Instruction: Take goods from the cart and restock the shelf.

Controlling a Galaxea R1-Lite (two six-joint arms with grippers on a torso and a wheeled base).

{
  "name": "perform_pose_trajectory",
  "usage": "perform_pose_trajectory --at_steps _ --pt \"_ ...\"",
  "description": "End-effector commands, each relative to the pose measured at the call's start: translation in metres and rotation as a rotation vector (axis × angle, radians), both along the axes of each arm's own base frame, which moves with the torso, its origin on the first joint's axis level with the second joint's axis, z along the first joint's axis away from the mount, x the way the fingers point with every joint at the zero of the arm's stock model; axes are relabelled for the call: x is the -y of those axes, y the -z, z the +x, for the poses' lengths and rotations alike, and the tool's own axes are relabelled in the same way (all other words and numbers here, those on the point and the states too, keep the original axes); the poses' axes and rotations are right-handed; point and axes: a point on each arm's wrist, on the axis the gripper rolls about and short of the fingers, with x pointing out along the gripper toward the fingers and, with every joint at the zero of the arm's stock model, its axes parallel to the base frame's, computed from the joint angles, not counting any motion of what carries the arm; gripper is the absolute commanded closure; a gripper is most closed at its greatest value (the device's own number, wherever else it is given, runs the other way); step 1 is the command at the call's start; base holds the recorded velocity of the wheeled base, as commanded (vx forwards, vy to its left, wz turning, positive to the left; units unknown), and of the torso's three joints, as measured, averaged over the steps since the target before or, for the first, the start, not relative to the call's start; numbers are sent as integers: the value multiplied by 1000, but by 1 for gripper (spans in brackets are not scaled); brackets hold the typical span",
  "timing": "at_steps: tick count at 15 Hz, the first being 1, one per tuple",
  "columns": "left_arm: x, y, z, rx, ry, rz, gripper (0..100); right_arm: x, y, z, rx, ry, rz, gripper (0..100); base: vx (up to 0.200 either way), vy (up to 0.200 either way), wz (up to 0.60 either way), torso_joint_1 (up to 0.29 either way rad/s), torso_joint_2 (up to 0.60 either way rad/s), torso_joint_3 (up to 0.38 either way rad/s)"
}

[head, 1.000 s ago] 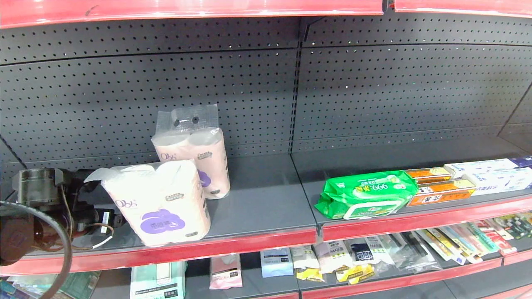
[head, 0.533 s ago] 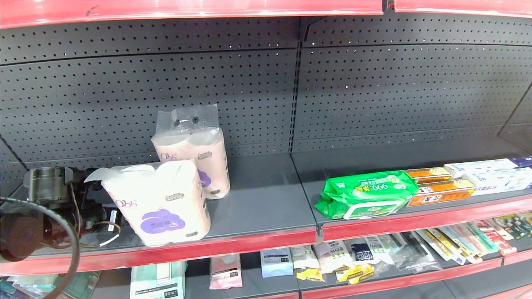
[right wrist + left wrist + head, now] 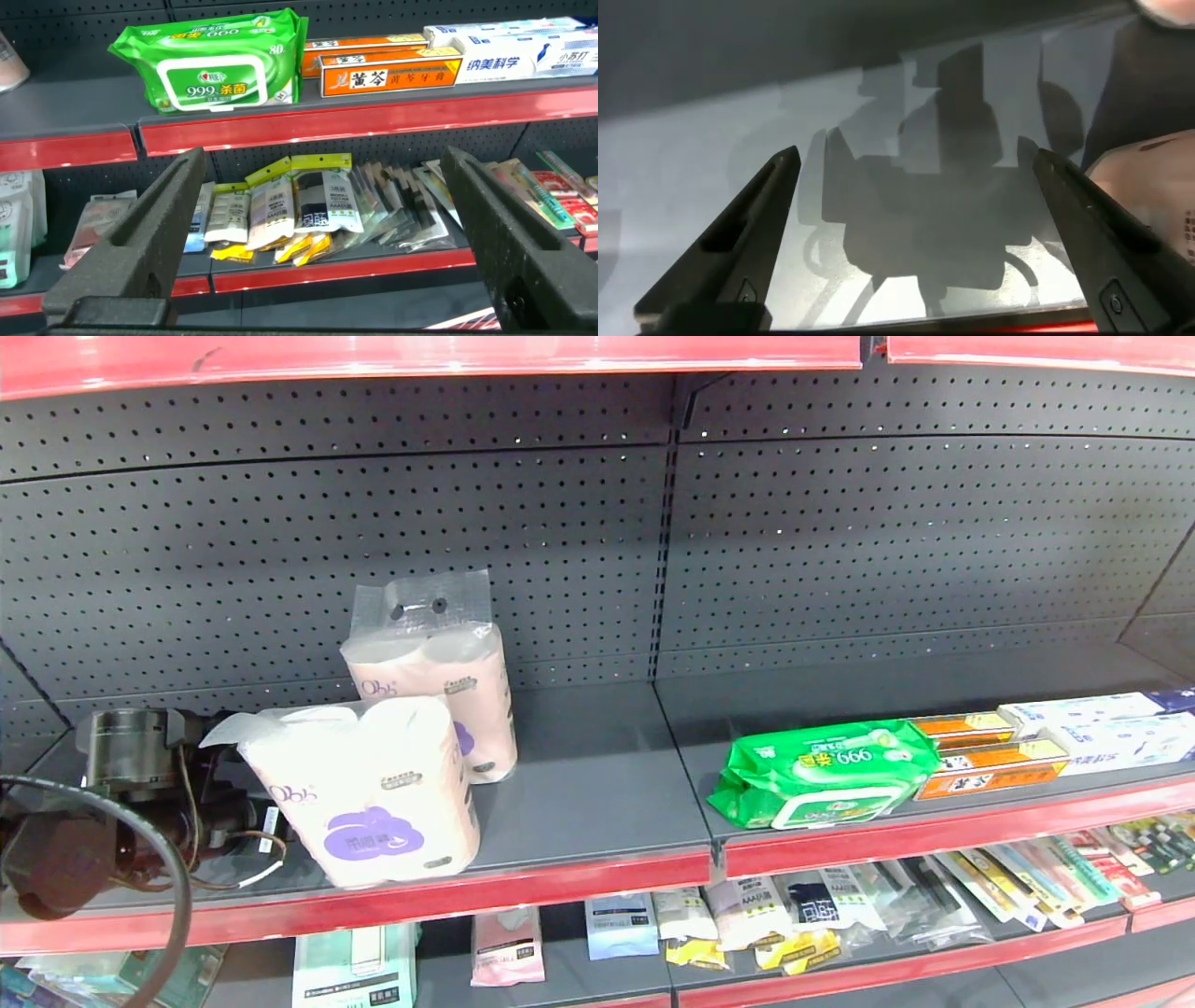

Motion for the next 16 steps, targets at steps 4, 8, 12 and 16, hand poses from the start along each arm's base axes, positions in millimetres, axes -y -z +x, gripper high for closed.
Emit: perform_pose_trajectory --at_steps 4,8,12,16 --pt "2 -1 3 6 9 0 0 0 0 0 -1 0 2 0 0 0 0 0 0 0" --pt "9 -2 3 6 31 -1 0 0 0 0 -1 0 0 0 0 0 0 0 0 0" --pt "12 -1 4 5 43 -1 0 0 0 0 -1 0 0 0 0 0 0 0 0 0" --pt "15 -1 4 5 54 -1 0 0 0 0 0 0 0 0 0 0 0 0 0 0"
